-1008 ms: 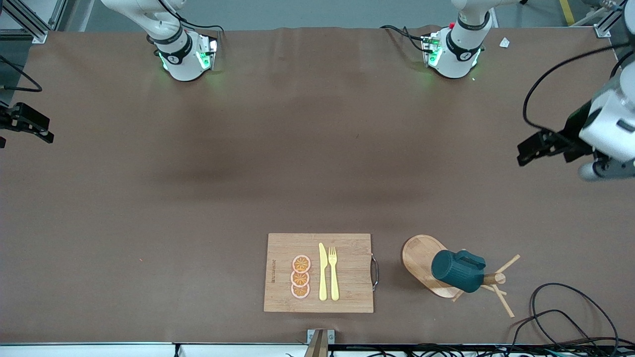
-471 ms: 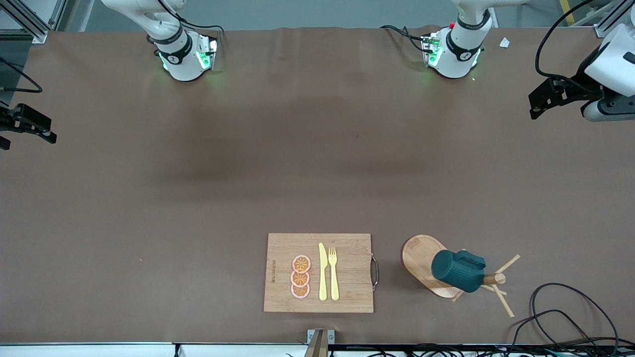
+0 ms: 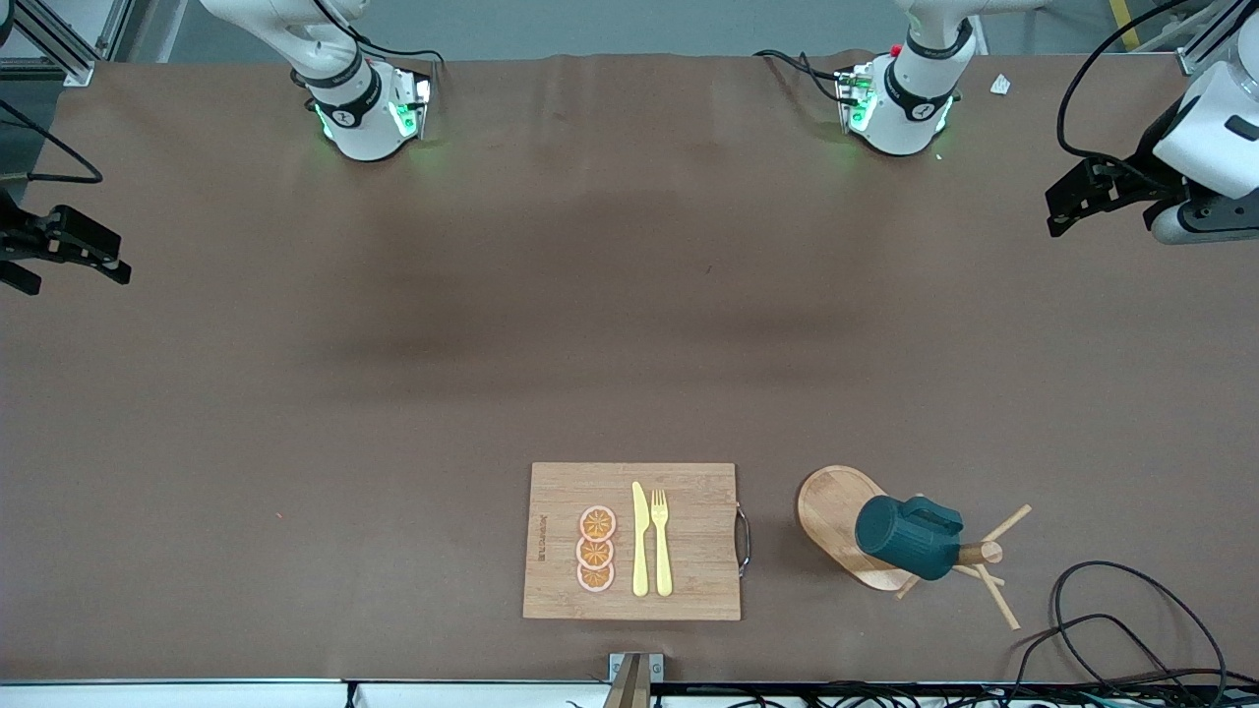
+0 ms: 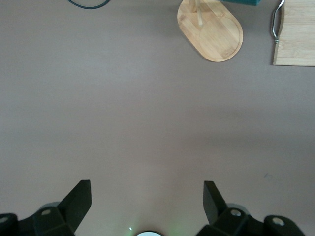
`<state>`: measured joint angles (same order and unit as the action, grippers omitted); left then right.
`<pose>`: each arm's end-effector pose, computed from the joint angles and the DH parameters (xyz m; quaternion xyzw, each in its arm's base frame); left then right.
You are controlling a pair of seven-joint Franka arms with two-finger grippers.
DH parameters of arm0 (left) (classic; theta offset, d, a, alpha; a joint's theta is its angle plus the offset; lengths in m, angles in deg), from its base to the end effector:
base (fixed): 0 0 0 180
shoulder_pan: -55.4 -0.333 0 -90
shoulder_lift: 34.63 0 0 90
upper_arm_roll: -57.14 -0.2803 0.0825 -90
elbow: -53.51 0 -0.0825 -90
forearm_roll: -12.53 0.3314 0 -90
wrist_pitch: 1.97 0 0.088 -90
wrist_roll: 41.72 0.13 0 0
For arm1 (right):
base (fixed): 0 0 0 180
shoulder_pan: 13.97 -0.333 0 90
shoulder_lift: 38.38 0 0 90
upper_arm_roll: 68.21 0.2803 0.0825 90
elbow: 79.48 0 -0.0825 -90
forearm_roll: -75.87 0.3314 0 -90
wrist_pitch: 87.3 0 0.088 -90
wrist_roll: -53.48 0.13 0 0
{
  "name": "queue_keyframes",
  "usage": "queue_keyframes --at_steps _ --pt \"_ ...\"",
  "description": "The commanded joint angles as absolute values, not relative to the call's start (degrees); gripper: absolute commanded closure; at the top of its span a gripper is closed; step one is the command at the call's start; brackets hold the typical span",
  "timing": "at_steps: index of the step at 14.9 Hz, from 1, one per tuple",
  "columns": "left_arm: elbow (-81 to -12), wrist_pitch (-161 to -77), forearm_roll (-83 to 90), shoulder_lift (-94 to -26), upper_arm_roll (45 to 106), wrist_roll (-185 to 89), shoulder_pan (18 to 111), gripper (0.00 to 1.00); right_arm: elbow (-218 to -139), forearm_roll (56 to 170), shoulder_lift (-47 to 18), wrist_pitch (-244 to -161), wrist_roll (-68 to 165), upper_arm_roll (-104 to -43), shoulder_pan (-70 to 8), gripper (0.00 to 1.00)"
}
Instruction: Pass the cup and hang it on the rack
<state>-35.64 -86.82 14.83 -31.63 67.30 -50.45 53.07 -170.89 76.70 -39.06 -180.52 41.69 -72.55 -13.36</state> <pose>0.4740 -0.0619 0.5896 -0.9996 -0.0096 0.0081 0.0261 0.5034 -0.0420 0.5665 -0.9980 -0.0594 -0.0226 0.0044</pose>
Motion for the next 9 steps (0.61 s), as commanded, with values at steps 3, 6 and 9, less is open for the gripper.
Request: queue_keyframes --at_steps 3,6,9 --pt "-36.9 -87.2 11.9 -29.8 67.0 -48.9 52.5 0.00 -169.5 77.0 -38.8 -179.6 42.1 -72.6 -13.6 0.00" --pt "-36.6 -86.8 11.7 -30.1 66.9 -48.8 52.3 0.00 -169.5 77.0 -38.8 -179.5 42.1 -72.7 -13.5 0.00" --pt "-35.9 -85.8 12.2 -30.1 66.9 -48.9 52.3 0.00 -169.5 77.0 -38.8 -179.5 42.1 -72.6 -13.6 0.00"
